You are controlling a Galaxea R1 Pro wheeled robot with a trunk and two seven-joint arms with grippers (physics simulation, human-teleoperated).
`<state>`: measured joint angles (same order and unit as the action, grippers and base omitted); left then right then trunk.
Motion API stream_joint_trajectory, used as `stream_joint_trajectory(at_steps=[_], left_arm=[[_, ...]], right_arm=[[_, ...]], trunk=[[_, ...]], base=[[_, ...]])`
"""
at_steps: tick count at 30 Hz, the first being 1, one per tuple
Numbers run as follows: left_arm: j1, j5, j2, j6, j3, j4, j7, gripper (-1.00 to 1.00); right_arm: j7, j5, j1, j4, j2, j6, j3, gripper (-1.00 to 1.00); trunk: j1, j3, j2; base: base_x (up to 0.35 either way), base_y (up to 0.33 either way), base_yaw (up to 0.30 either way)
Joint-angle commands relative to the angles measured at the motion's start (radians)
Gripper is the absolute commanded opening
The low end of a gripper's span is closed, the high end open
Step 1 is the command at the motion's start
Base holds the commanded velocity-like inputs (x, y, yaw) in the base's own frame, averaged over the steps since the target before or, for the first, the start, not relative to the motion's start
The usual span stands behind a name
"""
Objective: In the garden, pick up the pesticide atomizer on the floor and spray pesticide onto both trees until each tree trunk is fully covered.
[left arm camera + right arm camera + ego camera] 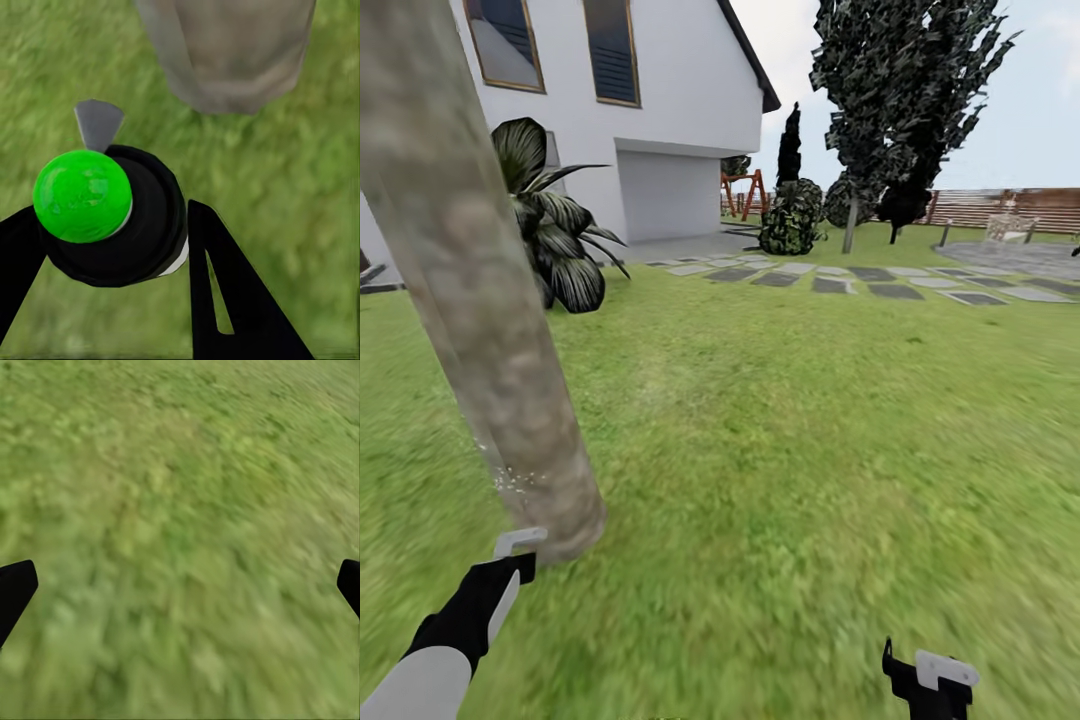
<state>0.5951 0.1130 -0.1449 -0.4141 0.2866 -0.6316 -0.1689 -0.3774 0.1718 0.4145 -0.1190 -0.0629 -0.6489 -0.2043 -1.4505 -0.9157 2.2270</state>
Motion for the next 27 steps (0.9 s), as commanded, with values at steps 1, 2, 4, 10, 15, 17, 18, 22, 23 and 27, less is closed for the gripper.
stream_joint_trajectory(at_steps=[1, 2, 4, 10, 15, 17, 18, 22, 23, 27], left_arm=[[0.0, 0.002, 0.0, 0.0, -0.001, 0.003, 0.0, -1.0], [0.0, 0.002, 0.001, 0.0, -0.001, 0.005, 0.0, -1.0], [0.0, 0.004, 0.001, 0.0, 0.0, 0.008, 0.001, -1.0], [0.006, -0.002, -0.014, -0.003, 0.005, -0.017, 0.016, -1.0], [0.017, 0.007, -0.037, -0.013, -0.006, -0.098, 0.158, -1.0], [0.02, 0.014, -0.076, -0.016, -0.005, -0.119, 0.214, -1.0], [0.023, 0.016, -0.11, -0.018, -0.004, -0.128, 0.22, -1.0], [0.062, 0.024, -0.145, -0.094, -0.036, -0.164, 0.222, -1.0], [0.062, 0.025, -0.144, -0.099, -0.079, -0.169, 0.221, -1.0], [0.073, 0.019, -0.109, -0.107, -0.21, -0.176, 0.219, -1.0]], right_arm=[[0.0, 0.0, 0.0, 0.0, 0.0, 0.0, 0.0, 1.0], [0.001, 0.0, 0.0, 0.0, 0.0, 0.0, 0.0, 1.0], [0.001, 0.0, 0.0, -0.001, 0.0, 0.0, 0.0, 1.0], [0.002, 0.0, 0.0, -0.001, 0.0, 0.0, -0.001, 1.0], [0.002, 0.002, 0.0, -0.001, -0.001, 0.0, -0.001, 1.0], [0.002, 0.002, 0.0, -0.001, -0.002, 0.001, -0.001, 1.0], [0.002, 0.002, 0.0, -0.001, -0.002, 0.001, -0.001, 1.0], [0.002, 0.002, 0.0, -0.001, -0.002, 0.002, -0.001, 1.0], [0.002, 0.002, 0.0, -0.001, -0.002, 0.002, -0.001, 1.0], [0.002, 0.002, 0.0, -0.001, -0.002, 0.002, -0.001, 1.0]], trunk=[[0.0, 0.0, 0.0], [0.0, 0.0, 0.0], [0.0, 0.0, 0.0], [0.0, 0.0, 0.0], [0.0, 0.0, 0.0], [0.0, 0.0, 0.0], [0.0, 0.0, 0.0], [0.0, 0.0, 0.0], [0.0, 0.0, 0.0], [0.0, 0.0, 0.0]], base=[[0.0, -0.27, 0.277], [0.0, -0.23, 0.277], [0.0, -0.164, 0.277], [0.0, -0.016, 0.126], [0.0, 0.0, 0.001], [0.0, 0.0, 0.0], [0.0, 0.0, 0.0], [0.0, 0.0, 0.0], [0.0, 0.0, 0.0], [0.0, 0.0, 0.0]])
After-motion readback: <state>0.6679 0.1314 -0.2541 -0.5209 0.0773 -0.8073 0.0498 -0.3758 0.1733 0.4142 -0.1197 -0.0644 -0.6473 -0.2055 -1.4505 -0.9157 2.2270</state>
